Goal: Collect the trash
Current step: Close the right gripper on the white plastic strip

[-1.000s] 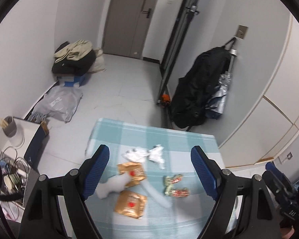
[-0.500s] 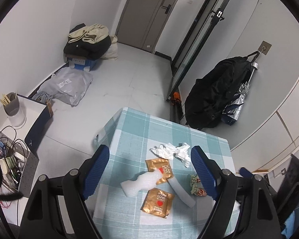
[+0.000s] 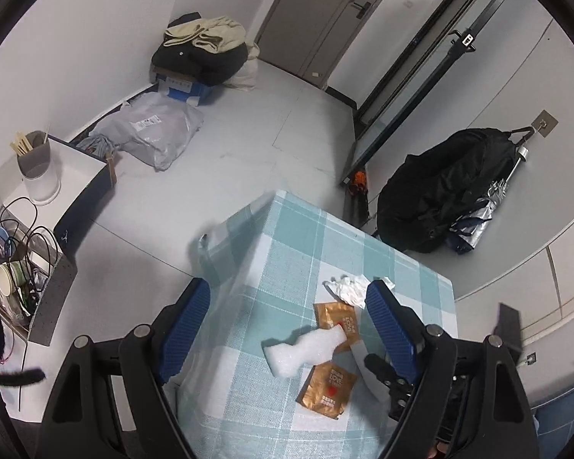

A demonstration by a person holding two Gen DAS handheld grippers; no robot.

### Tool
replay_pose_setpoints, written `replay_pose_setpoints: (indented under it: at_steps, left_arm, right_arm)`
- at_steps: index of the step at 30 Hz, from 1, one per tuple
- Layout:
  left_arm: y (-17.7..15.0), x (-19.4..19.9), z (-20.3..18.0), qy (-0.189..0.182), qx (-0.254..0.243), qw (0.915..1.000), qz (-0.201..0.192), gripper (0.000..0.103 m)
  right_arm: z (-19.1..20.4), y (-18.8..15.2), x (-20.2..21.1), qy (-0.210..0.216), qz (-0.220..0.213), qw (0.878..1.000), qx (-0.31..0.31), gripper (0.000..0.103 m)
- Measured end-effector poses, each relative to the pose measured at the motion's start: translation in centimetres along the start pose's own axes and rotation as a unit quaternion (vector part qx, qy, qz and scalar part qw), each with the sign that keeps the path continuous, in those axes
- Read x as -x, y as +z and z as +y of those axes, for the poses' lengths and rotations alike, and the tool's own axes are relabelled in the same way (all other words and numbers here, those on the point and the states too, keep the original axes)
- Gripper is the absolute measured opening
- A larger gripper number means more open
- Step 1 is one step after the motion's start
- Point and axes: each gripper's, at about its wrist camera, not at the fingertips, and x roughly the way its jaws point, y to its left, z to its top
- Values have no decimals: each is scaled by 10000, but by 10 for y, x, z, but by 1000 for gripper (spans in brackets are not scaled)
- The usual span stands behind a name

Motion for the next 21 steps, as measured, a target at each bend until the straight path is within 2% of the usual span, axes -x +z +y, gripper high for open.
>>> replay_pose_setpoints:
  at_steps: [1, 5, 9, 13, 21]
  left_arm:
    - [0, 0, 1, -24, 24, 10000, 13, 81]
    - [2, -4, 2, -77, 43, 9999, 69, 81]
    - [3, -4, 4, -144, 104, 9998, 86, 81]
    - [4, -1, 6, -142, 130, 9998, 47, 81]
    - [1, -9, 6, -116, 69, 9997, 202, 81]
  right_arm:
    - [0, -1, -6, -16, 106, 9999, 56, 57]
    - [-4, -4, -25, -83, 466, 9988, 106, 51]
    - [-3, -6, -35, -129, 602, 9978, 257, 43]
    - [0, -7, -38, -211, 563, 9979, 258, 32]
    - [7, -5, -41, -322, 563, 9969, 453, 17]
